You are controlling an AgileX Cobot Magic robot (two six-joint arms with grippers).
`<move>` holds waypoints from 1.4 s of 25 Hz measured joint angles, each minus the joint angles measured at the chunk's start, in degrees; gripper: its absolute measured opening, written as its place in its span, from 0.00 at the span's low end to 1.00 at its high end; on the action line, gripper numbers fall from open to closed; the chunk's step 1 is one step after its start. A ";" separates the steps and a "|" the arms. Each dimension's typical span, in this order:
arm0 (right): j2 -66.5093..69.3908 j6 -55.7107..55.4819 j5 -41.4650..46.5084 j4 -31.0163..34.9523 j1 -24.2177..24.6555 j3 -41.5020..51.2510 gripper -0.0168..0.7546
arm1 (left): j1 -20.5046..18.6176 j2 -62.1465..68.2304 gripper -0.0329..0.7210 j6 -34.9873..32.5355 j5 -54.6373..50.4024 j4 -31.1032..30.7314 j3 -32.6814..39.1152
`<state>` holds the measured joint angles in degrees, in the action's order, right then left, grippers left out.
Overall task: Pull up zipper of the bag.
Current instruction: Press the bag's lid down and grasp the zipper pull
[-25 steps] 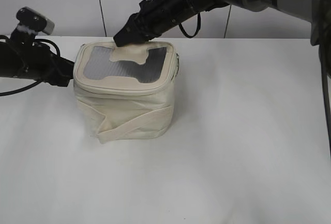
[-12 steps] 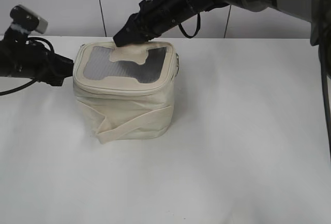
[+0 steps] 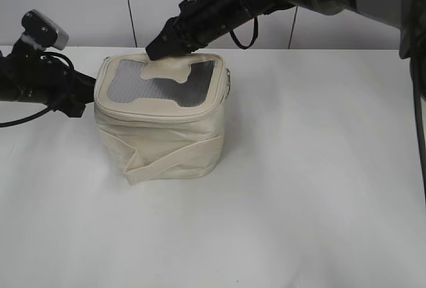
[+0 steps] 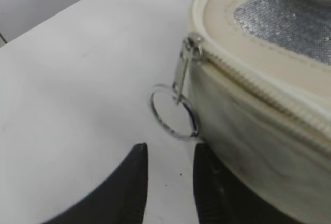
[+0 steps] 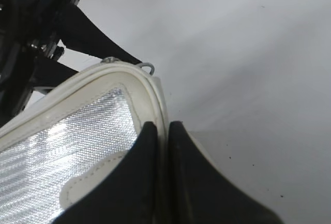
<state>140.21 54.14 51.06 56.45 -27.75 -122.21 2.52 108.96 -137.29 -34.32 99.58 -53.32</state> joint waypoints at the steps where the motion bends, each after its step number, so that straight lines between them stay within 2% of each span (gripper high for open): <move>1: 0.00 0.00 0.00 0.00 0.00 0.00 0.08 | 0.13 0.17 0.37 -0.22 0.05 0.06 -0.04; 29: 0.00 -0.98 -0.14 -0.41 0.00 -0.02 0.08 | 0.55 1.84 0.35 0.15 -1.06 -0.27 -3.57; 35: 0.00 -1.06 -0.14 -0.41 0.00 -0.02 0.08 | 1.28 2.04 0.35 0.15 -1.00 -0.43 -6.35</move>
<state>140.21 53.08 50.92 56.04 -27.75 -122.23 3.80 111.00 -137.15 -35.32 99.14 -59.67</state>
